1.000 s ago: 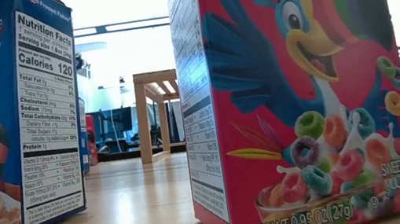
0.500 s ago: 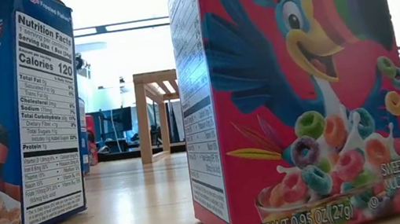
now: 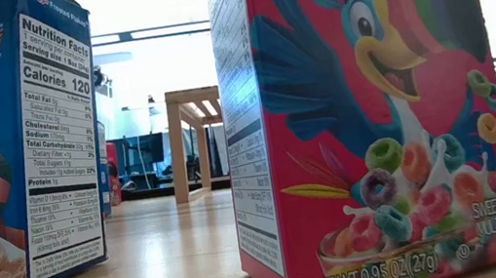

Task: Stack cereal on shelf
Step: Put the bottom left green cereal box on the shelf

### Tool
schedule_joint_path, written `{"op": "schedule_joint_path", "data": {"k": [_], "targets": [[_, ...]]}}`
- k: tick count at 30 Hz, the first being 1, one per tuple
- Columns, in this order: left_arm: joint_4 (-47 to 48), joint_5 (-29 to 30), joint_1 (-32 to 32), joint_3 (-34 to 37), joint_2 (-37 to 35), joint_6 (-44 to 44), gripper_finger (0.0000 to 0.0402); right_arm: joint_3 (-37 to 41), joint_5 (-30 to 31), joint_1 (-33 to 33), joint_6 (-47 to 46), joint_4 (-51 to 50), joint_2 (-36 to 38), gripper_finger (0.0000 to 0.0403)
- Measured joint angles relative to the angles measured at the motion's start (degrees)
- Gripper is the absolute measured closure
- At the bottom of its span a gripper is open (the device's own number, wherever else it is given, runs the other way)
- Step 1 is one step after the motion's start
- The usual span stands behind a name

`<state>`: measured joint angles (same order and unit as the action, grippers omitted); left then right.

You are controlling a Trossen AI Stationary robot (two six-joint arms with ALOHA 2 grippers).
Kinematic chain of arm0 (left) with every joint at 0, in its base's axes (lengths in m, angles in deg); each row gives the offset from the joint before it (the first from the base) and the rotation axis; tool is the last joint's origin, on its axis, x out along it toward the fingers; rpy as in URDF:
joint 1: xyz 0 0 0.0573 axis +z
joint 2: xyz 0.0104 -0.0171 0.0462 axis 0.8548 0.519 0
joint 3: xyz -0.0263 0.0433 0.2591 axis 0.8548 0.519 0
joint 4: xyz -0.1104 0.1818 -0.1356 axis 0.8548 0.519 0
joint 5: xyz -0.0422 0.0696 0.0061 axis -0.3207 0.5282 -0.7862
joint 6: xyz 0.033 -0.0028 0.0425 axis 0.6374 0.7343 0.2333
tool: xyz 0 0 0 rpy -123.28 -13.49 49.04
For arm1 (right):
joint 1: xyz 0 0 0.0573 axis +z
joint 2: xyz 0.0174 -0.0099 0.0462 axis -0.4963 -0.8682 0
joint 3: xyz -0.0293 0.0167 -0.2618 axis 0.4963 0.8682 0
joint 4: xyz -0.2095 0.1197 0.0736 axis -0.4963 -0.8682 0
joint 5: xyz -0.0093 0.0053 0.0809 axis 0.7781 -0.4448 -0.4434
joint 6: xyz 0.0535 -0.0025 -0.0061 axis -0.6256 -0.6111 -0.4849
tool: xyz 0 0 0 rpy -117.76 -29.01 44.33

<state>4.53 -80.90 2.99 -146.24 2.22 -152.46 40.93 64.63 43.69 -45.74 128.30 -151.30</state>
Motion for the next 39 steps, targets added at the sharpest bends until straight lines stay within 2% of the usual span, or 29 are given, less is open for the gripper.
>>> {"op": "schedule_joint_path", "data": {"k": [4, 13, 23, 27, 31, 35, 39], "targets": [[-0.4, 1.8, 0.0, 0.5, -0.1, -3.1, 0.0107, 0.0, -0.1, 0.0, 0.0, -0.1, 0.0, 0.0403], [-2.2, 3.1, -0.1, 3.5, 0.8, -3.6, 0.0112, 0.0, -0.1, 0.0, -0.2, -0.7, 0.0, 0.0403], [-3.3, 4.8, -0.4, 3.5, 5.4, 2.2, 0.0196, 0.0, -0.1, 0.0, -0.5, -1.0, 0.0, 0.0403], [-2.3, 7.9, 2.0, 3.5, 4.2, 8.8, 0.0222, 0.0, -0.1, 0.0, -0.7, -1.0, 0.0, 0.0403], [1.0, 14.2, 6.4, 3.5, -0.1, 19.6, 0.0231, 0.0, -0.1, 0.0, -0.7, -1.0, 0.0, 0.0403], [5.0, 23.8, 14.1, 3.5, -6.9, 32.9, 0.0233, 0.0, -0.1, 0.0, -0.6, -0.9, 0.0, 0.0403], [4.3, 32.3, 24.9, 3.1, -13.6, 51.2, 0.0233, 0.0, -0.1, 0.0, -0.7, -0.9, 0.0, 0.0403]]}}
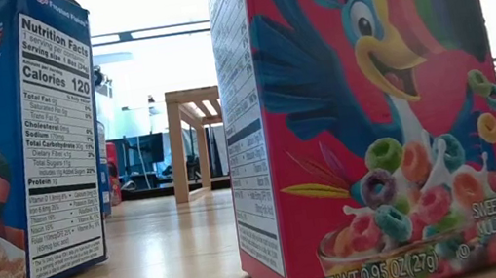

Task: Stack cereal on shelf
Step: Put the bottom left green cereal box on the shelf

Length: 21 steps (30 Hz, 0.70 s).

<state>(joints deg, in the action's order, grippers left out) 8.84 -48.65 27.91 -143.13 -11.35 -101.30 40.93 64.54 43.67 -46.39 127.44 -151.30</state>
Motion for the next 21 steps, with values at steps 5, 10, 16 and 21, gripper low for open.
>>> {"op": "schedule_joint_path", "data": {"k": [5, 10, 16, 21], "targets": [[-5.2, 3.0, 15.2, -3.6, -3.5, 26.7, 0.0234, 0.0, 0.0, 0.0, 0.0, 0.5, 0.0, 0.0403], [-11.7, -4.9, 30.3, -9.4, -2.2, 50.9, 0.0234, 0.0, 0.0, 0.0, 0.1, 1.1, 0.0, 0.0403], [-11.8, -15.8, 46.9, -20.3, 5.5, 73.4, 0.0234, 0.0, 0.0, 0.0, 0.2, 1.7, 0.0, 0.0403], [-11.8, -19.6, 54.3, -32.0, 16.4, 86.4, 0.0234, 0.0, 0.0, -0.4, 0.2, 1.9, 0.0, 0.0403]]}}
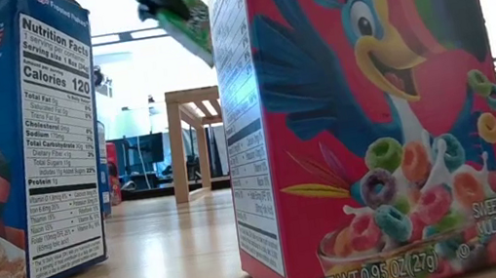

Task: Stack cereal on shelf
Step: Put the bottom left green cereal box on the shelf

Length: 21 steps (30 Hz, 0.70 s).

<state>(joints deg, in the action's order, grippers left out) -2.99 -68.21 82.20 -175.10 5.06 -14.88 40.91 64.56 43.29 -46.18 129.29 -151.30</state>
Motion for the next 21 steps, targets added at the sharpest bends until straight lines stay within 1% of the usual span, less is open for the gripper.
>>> {"op": "schedule_joint_path", "data": {"k": [5, 9, 12, 16, 21], "targets": [[4.4, -0.5, 1.8, -13.2, 10.4, 10.5, 0.0234, 0.0, 0.0, -0.4, -0.6, 0.0, 0.0, 0.0403], [11.5, -0.3, 2.1, -22.5, 17.8, 15.6, 0.0234, 0.0, 0.0, -0.4, -0.7, 0.0, 0.0, 0.0403], [16.4, -0.1, 2.1, -27.6, 22.3, 19.0, 0.0234, 0.0, 0.0, -0.4, -1.1, 0.0, 0.0, 0.0403], [20.0, 1.5, 2.1, -31.1, 26.3, 22.2, 0.0234, 0.0, 0.0, -0.4, -1.1, -0.1, 0.0, 0.0403], [21.0, 2.8, 2.1, -31.5, 27.9, 24.5, 0.0234, 0.0, 0.0, -0.4, -1.1, -0.1, 0.0, 0.0403]]}}
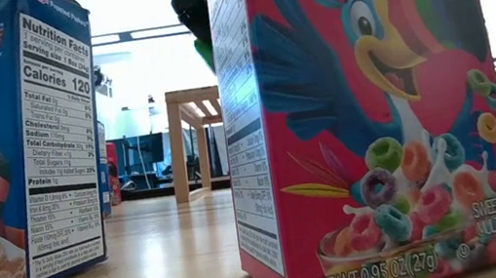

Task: Stack cereal on shelf
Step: Put the bottom left green cereal box on the shelf

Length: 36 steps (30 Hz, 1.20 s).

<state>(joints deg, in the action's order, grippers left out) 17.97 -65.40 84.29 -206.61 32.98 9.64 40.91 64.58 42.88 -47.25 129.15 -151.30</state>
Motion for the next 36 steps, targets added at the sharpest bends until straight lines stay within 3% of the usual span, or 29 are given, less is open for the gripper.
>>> {"op": "schedule_joint_path", "data": {"k": [7, 20, 36], "targets": [[-0.8, 0.5, 0.0, 0.0, -0.1, 1.3, 0.023, 0.0, 0.0, 0.0, 0.0, -0.1, 0.0, 0.0403], [-3.0, 1.7, 0.0, 0.0, -0.1, 2.0, 0.0175, 0.0, 0.0, 0.0, 0.0, -0.1, 0.0, 0.0403], [-5.7, 1.2, 1.2, -2.6, -0.4, 2.1, 0.0169, 0.0, 0.0, 0.0, 0.0, 0.0, 0.0, 0.0403]]}}
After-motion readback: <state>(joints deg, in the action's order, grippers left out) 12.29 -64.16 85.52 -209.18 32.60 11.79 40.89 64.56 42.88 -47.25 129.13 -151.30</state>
